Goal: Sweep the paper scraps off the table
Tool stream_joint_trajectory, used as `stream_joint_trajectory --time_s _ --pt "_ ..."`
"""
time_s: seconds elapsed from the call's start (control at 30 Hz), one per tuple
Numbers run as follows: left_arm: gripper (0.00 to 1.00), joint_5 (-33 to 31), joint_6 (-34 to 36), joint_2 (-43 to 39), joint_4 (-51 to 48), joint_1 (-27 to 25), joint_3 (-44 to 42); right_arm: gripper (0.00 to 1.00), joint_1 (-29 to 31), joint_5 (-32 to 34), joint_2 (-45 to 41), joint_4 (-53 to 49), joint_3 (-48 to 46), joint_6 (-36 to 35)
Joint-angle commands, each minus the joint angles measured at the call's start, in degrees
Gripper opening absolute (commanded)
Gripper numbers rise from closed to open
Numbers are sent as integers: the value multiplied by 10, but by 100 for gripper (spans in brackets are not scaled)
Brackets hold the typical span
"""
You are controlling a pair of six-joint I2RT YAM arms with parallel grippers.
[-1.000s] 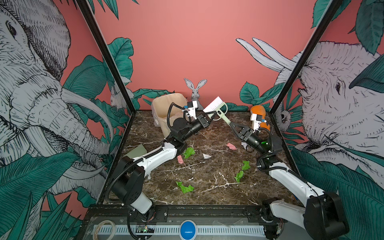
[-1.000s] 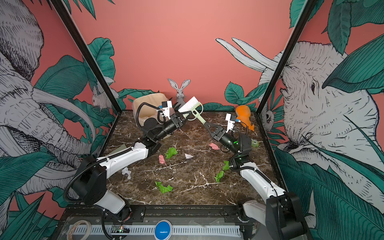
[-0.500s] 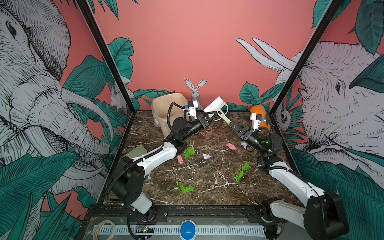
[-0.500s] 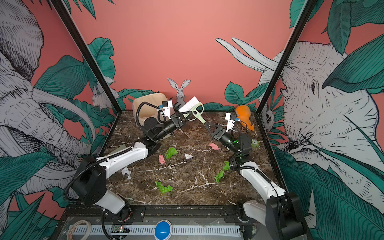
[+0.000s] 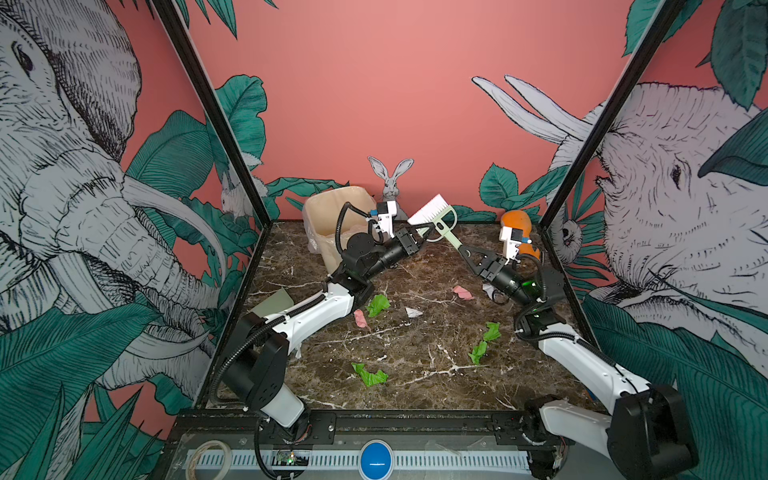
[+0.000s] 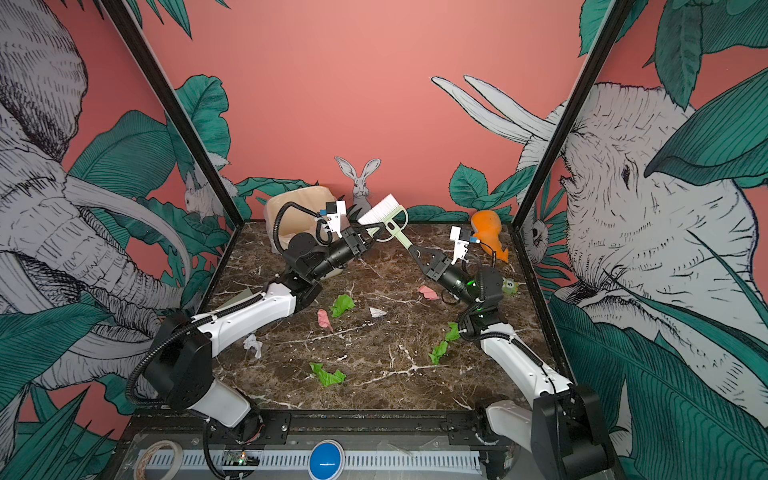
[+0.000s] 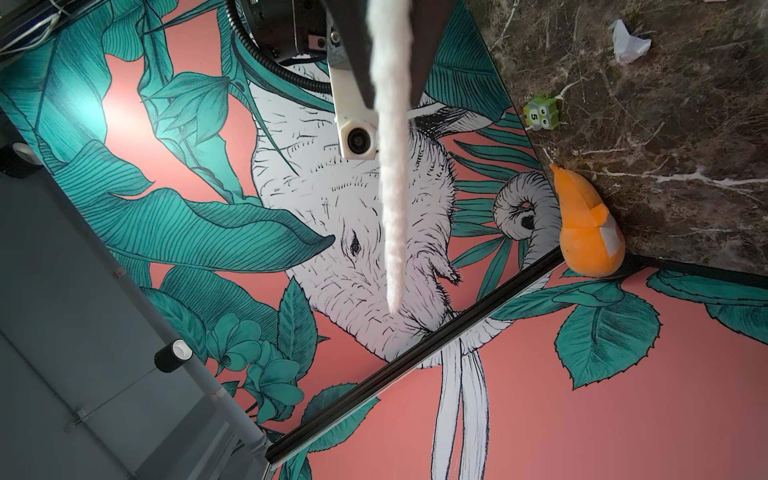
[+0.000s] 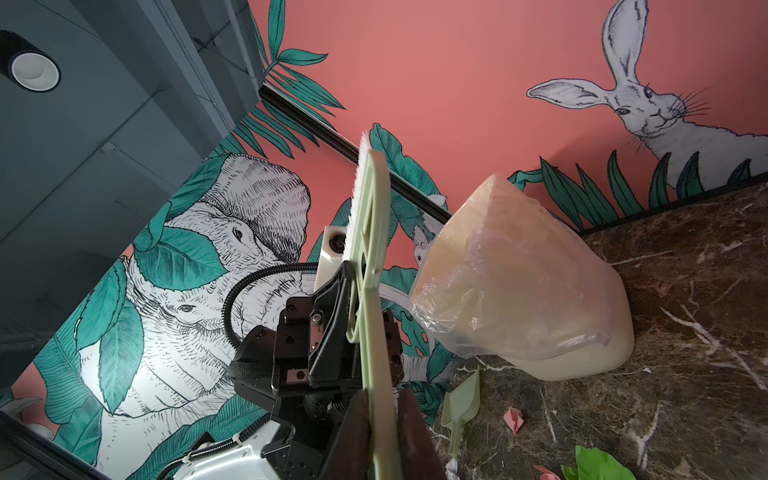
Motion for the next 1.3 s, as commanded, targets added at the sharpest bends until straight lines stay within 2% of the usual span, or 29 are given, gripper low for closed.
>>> stream_joint_trajectory --time_s 0.0,0.1,0.3,0.33,0.4,0.47,0.53,0.6,0.77,1.0,1.07,1.2,1.27 --pt "0 8 10 -10 -8 -3 14 8 -1 -9 -18 42 19 -1" --pt "0 9 10 -10 -12 -2 14 0 -1 -12 -16 44 21 2" --pt "0 7 14 -11 -15 -3 14 0 -1 -17 -14 47 20 5" --pt "4 6 17 -13 -17 -2 15 0 -1 -12 -16 43 15 4" --pt "46 6 21 -17 -24 0 18 0 -2 -4 -24 34 9 -1" --pt "76 5 32 -26 -38 3 21 0 -3 5 -33 6 7 -15" --pt "92 4 50 -42 -68 6 23 0 -6 20 -51 -32 3 -35" --pt "99 -1 79 -61 -123 6 26 0 -11 32 -69 -74 2 -56" --pt "99 -43 158 -141 -292 0 8 0 -26 63 -121 -215 1 -124" --pt "99 -199 262 -268 -566 -16 -15 0 -46 84 -186 -350 -5 -178" --pt "99 -262 258 -304 -630 -16 -23 0 -48 88 -202 -391 -4 -195" --pt "99 -398 202 -352 -825 -16 5 0 -56 97 -235 -472 2 -229" --pt "99 -438 172 -355 -918 -16 29 0 -59 101 -249 -503 3 -240"
